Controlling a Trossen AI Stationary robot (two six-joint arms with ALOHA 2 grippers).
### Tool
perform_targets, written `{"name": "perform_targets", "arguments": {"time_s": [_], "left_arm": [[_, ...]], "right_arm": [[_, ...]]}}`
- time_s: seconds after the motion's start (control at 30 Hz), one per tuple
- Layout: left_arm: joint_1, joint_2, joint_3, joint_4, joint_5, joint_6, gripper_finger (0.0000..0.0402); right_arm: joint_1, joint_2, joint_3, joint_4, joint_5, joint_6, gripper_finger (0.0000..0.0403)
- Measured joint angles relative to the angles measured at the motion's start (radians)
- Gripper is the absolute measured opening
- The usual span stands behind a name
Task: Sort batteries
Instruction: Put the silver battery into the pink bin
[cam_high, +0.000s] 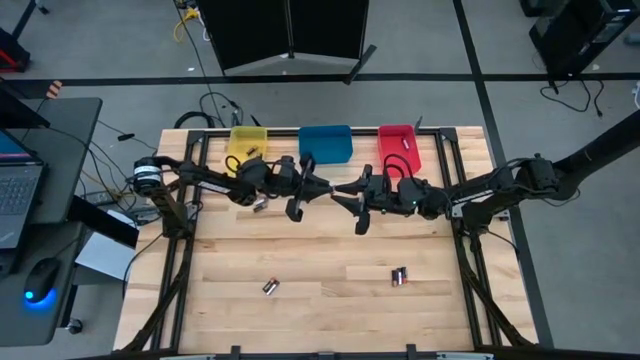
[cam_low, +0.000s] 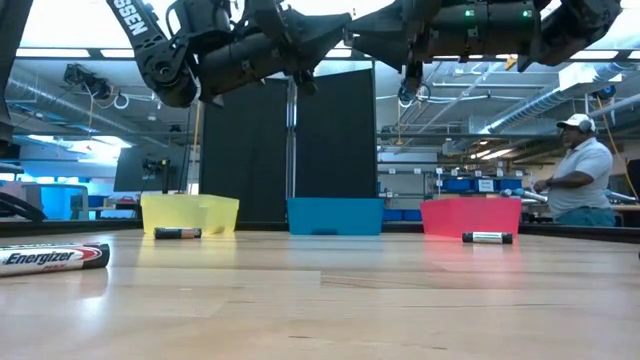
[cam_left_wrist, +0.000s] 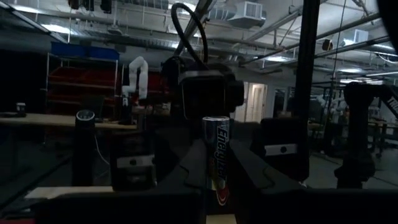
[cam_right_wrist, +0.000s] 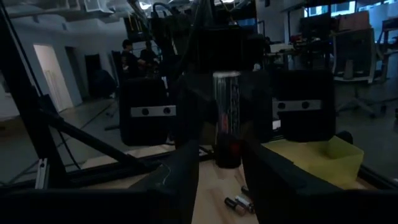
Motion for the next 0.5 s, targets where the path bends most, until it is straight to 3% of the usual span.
{"name": "perform_targets", "arguments": {"time_s": [0.5], "left_arm": [[-0.018,0.004,0.047,-0.083,0.009,0.038,0.0042]], "right_arm": [[-0.008,0.0,0.0,-0.017,-0.013,-0.01,0.0075]]}}
